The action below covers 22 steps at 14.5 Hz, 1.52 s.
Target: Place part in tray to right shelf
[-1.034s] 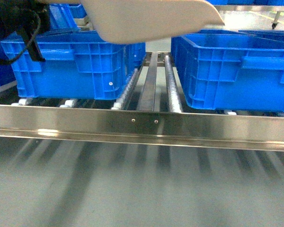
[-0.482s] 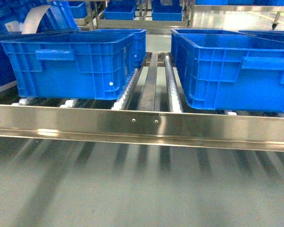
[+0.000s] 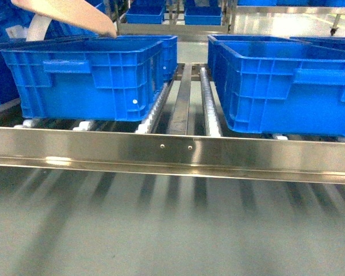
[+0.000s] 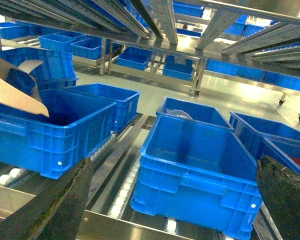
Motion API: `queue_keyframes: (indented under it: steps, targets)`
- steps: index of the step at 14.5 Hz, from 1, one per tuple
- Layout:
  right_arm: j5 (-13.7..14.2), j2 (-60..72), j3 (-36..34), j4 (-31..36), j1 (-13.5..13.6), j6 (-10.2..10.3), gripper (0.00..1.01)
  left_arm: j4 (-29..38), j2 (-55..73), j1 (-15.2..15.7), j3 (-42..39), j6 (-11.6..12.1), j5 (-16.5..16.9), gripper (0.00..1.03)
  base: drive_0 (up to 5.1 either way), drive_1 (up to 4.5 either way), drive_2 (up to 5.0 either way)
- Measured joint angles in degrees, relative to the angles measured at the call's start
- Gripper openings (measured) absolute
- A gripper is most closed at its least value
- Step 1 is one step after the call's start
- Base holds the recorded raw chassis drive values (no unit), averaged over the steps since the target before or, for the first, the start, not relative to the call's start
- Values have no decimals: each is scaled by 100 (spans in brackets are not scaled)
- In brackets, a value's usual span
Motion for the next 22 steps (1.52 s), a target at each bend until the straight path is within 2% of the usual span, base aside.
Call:
queue_keyframes:
  steps: [2,3,5,7,8,10,11,12,13,14,15,16,17,18,19,20,21,22]
  targets:
    - [0,0,0,0,0,0,98,79,0,-31,-2,111,46,12,0,0,0]
    - [0,0,0,2,0,0,98,238,-42,-31,-83,66,94,12,0,0,0]
    - [0,0,0,0,0,2,98,667,-531,-24,-859,-68,227,12,0,0,0]
    - [0,0,0,2,0,0,98,1585,-1735,-48,-2452,-592,568,12,0,0,0]
    - [0,0,0,0,0,0,98,2020,-2448,-136,-3294,-748,656,12,0,0,0]
    - [0,0,0,2,0,0,98,2260,-3770,-317,-4778,-1008,507,12,0,0,0]
    - [0,0,0,2,0,2,98,2232,-4542,-509,-5672,-1014,376,12,0,0,0]
    - [0,0,0,-2,0,0,98,2299,-5648,-1003,-6907,-918,247,12,0,0,0]
    - [372,-138,48,-817,-55,417,86,1038,-6677,-1357,-7381,-260,929,12,0,0,0]
    - [299,-496,-343,-944,-354,817,73,162,-7261,-1309,-7464,1145,1880,12,0,0,0]
    - [195,-815,-732,-894,-669,1029,62,-221,-7589,-1110,-7761,2310,2146,12,0,0,0]
    - [122,-935,-885,-837,-809,1097,57,-205,-7702,-1036,-8008,2855,2194,12,0,0,0]
    - [-68,-1073,-1051,-793,-929,1163,49,-166,-7803,-957,-8299,3512,2208,12,0,0,0]
    - [-422,-1283,-1349,-719,-1123,1220,37,-79,-7847,-920,-8708,4236,2332,12,0,0,0]
    - [-603,-1497,-1652,-704,-1370,1244,24,4,-8015,-883,-9058,4636,2465,12,0,0,0]
    - [-780,-1711,-1910,-695,-1626,1261,11,122,-8284,-826,-9283,4837,2538,12,0,0,0]
    - [-1016,-1928,-2109,-664,-1814,1281,2,234,-8564,-474,-9477,4927,2914,12,0,0,0]
    - [-1193,-2096,-2273,-658,-1963,1283,2,240,-8714,-308,-9687,5021,2894,12,0,0,0]
